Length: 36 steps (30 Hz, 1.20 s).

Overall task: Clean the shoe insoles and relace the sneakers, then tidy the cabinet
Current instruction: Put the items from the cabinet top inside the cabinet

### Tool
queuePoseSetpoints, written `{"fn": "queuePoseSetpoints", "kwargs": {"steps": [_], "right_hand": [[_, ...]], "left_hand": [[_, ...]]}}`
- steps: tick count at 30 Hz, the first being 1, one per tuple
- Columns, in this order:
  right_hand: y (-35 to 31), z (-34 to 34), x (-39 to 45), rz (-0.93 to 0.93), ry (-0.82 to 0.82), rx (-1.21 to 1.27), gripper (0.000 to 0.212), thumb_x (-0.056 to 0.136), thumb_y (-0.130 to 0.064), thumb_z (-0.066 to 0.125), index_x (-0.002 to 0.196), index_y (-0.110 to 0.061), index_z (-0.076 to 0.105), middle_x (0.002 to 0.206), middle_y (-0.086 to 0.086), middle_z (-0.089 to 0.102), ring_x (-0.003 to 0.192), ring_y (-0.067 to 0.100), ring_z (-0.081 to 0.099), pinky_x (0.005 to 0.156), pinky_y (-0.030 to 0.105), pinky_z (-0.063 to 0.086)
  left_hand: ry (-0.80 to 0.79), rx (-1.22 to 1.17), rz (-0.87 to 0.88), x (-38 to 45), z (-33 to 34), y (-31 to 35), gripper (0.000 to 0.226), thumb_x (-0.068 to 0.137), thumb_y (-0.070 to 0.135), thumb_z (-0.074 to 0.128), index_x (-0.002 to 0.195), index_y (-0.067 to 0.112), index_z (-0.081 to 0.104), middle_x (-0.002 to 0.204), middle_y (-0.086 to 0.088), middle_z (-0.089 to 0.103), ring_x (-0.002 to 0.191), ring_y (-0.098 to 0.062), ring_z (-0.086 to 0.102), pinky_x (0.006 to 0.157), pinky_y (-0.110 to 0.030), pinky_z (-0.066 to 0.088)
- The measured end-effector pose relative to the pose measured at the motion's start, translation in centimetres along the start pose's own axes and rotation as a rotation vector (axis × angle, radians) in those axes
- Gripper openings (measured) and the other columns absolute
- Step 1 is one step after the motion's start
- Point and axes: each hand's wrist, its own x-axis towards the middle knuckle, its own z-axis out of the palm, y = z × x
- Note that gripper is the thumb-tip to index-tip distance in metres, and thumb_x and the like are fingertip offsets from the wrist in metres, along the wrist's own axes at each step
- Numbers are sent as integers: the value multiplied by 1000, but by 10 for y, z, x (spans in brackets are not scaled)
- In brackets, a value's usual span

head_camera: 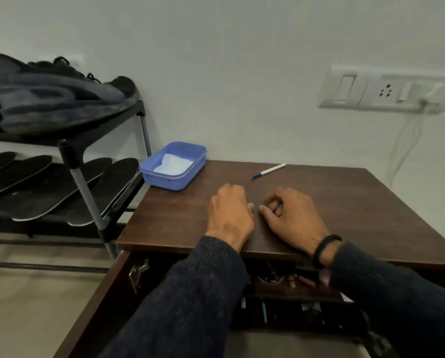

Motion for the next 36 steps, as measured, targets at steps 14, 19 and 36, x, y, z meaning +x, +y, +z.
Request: {"fn": "queuePoseSetpoints", "kwargs": {"steps": [14, 19, 36], "right_hand": [[39, 41, 105, 379, 2, -61, 46, 89, -57, 53, 88, -19, 77, 101, 11, 70, 110, 31, 53, 99, 40, 39], [34, 42, 94, 350, 15, -45, 39, 76, -66, 61, 78, -28, 70, 99, 5, 65, 103, 30, 54, 88, 39, 43], [33, 28, 79, 439, 189, 140, 15, 94, -18, 59, 81, -24, 61, 104, 10, 60, 100, 31, 57, 91, 39, 48]], "left_hand": [[-42, -85, -28, 76, 29, 19, 33, 96, 21, 51, 122, 34, 65, 128, -4, 51, 112, -34, 59, 97, -40, 46], [20, -208, -126, 78, 29, 18, 26, 96, 18, 53, 106, 31, 74, 123, -1, 56, 115, -28, 58, 99, -35, 45], [215, -481, -161, 82, 38, 7, 32, 98, 19, 55, 130, 17, 59, 124, -9, 55, 116, -26, 54, 100, -38, 45]]}}
